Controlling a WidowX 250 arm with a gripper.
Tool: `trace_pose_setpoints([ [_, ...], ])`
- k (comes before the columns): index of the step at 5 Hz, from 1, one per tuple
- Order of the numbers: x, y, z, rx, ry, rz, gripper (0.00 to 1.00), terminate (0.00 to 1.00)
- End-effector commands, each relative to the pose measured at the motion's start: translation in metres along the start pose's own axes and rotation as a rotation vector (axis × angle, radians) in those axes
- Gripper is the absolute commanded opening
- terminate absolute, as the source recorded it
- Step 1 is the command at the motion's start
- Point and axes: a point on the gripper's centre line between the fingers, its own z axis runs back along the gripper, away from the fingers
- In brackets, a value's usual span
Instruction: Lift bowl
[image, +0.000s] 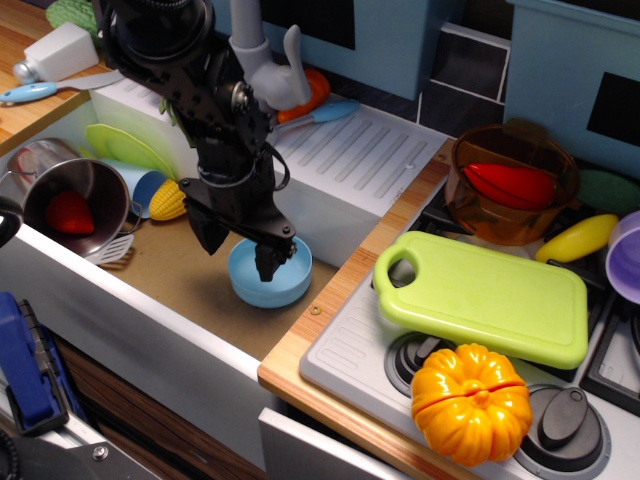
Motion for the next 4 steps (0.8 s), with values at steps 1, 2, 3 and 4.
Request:
trace_pose_setpoints([
  [1, 0.003, 0.014, -0.008, 0.006, -0.058, 0.008, 1.00, 0.00],
  [2, 0.003, 0.015, -0.020, 0.005, -0.086, 0.014, 1.00, 0.00],
  [3, 0.006, 0.017, -0.030, -0.009, -0.099, 0.048, 0.00, 0.00],
  [4, 0.011, 0.016, -0.034, -0.011, -0.108, 0.054, 0.00, 0.00],
])
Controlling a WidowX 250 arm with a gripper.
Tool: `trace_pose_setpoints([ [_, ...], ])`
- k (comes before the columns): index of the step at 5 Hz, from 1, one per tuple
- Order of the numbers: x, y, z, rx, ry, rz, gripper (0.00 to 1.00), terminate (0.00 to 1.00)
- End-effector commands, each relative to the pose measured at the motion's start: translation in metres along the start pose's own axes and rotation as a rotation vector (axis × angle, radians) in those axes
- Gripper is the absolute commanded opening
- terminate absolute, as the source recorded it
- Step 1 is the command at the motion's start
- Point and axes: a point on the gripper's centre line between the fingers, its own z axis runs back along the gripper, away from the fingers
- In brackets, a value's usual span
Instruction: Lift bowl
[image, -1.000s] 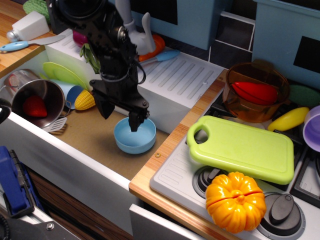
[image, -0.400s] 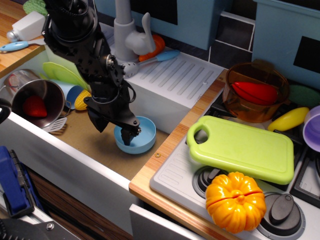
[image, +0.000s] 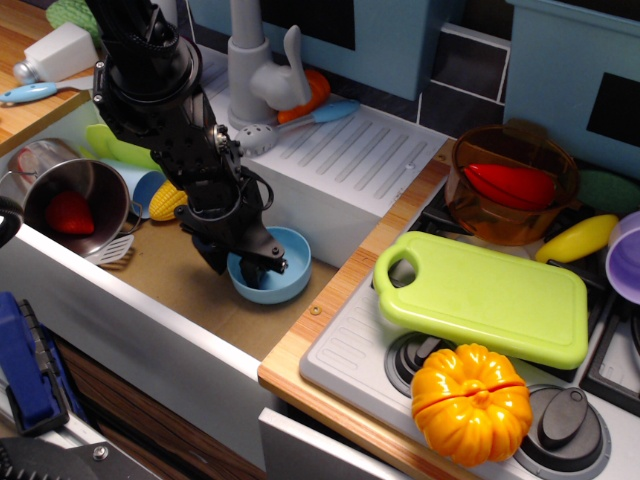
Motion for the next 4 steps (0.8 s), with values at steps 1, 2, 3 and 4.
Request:
trace_pose_setpoints([
  [1, 0.008, 0.000, 0.005, 0.037, -0.026, -0.007, 0.00, 0.00],
  [2, 0.012, -0.004, 0.022, 0.020, -0.018, -0.002, 0.00, 0.00],
  [3, 0.015, -0.002, 0.047, 0.013, -0.052, -0.043, 0.00, 0.00],
  [4, 0.019, 0.006, 0.076, 0.015, -0.056, -0.075, 0.00, 0.00],
])
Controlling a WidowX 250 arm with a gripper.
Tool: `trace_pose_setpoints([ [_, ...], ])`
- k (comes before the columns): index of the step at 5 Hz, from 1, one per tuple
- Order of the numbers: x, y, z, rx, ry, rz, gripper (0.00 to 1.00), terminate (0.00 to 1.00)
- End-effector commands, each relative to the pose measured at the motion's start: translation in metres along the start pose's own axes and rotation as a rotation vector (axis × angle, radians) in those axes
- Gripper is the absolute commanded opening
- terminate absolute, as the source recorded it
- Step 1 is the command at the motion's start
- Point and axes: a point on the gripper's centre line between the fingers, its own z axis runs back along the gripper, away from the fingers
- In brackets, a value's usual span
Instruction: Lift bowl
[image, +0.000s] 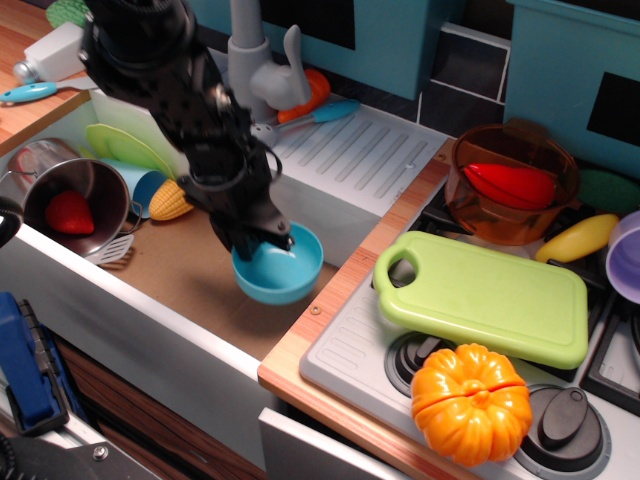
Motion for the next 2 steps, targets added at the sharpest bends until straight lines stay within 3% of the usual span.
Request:
trace_pose_setpoints([
  [1, 0.021, 0.017, 0.049, 0.032, -0.095, -0.038, 0.00, 0.00],
  [2, 0.029, 0.015, 0.060, 0.060, -0.127, -0.069, 0.00, 1.00],
])
